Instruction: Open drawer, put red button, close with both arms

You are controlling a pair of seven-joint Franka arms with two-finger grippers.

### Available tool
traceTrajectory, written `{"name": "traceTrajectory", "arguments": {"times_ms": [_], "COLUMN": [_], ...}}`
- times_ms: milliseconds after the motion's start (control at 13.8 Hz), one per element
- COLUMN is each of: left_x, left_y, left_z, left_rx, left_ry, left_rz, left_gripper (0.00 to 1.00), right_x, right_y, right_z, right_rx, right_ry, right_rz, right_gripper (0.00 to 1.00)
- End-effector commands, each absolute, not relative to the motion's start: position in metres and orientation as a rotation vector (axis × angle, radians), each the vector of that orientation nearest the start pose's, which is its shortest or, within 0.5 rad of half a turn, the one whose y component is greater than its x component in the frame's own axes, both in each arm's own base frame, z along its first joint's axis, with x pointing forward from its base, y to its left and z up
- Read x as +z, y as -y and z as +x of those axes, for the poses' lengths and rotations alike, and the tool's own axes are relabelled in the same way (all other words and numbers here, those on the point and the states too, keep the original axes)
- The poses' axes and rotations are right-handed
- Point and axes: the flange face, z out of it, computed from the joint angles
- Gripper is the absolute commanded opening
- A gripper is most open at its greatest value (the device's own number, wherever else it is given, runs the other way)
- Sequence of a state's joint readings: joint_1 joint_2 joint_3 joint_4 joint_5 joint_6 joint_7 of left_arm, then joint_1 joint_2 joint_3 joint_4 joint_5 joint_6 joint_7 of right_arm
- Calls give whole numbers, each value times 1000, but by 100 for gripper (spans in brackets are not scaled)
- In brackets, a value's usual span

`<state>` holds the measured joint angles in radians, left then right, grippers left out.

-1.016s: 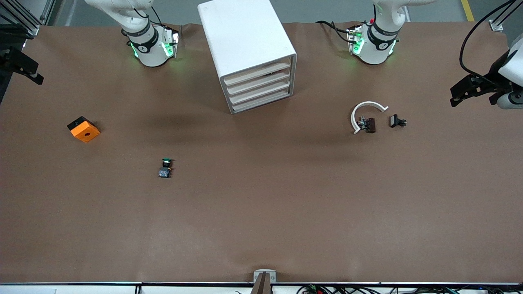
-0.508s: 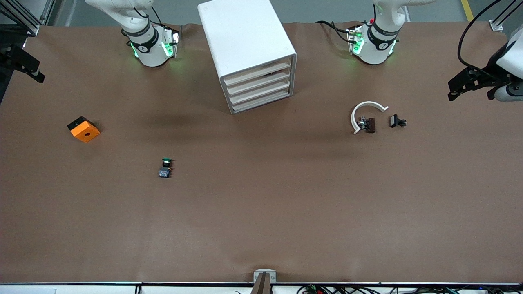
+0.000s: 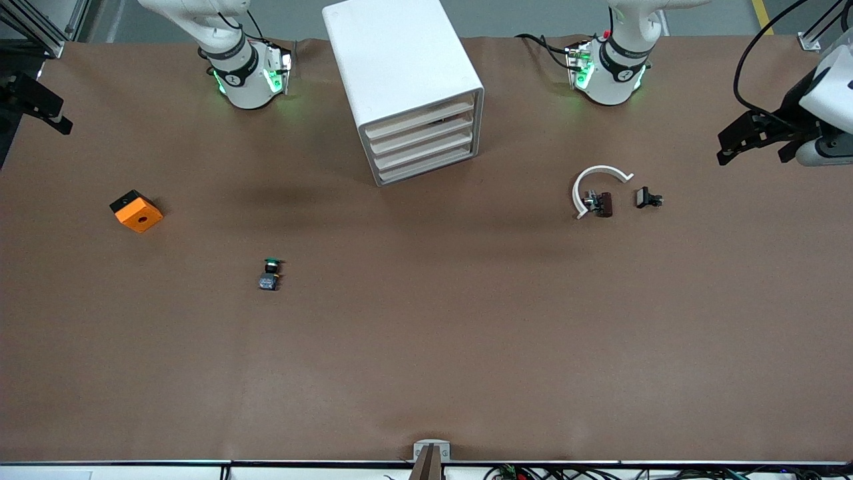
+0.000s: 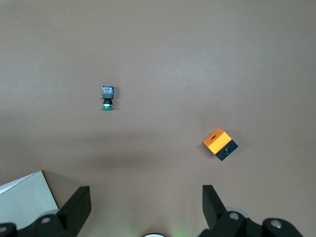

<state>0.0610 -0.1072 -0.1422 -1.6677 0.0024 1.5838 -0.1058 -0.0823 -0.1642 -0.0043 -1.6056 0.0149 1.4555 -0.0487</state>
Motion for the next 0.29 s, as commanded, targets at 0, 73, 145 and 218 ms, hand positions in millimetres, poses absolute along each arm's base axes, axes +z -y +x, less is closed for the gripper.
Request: {"name": "traceTrajectory", "arguments": {"times_ms": [0, 73, 145, 218], "left_x": [647, 649, 648, 649], "left_y": [52, 52, 52, 52], "left_z": [516, 515, 515, 515], "left_rx": [-58, -56, -44, -46], "left_ry": [40, 40, 40, 40], "left_rz": [-3119, -3118, -3118, -3116], "left_gripper": [100, 100, 100, 100], "right_x": [691, 691, 692, 692], "right_y": [39, 37, 37, 36], "right_z": [482, 482, 482, 482], "right_rx": [-26, -24, -27, -27], "right_ry": [-112, -120, -119, -117], "right_rz": [-3109, -3102, -3098, -3098], "right_gripper": [100, 100, 100, 100]}}
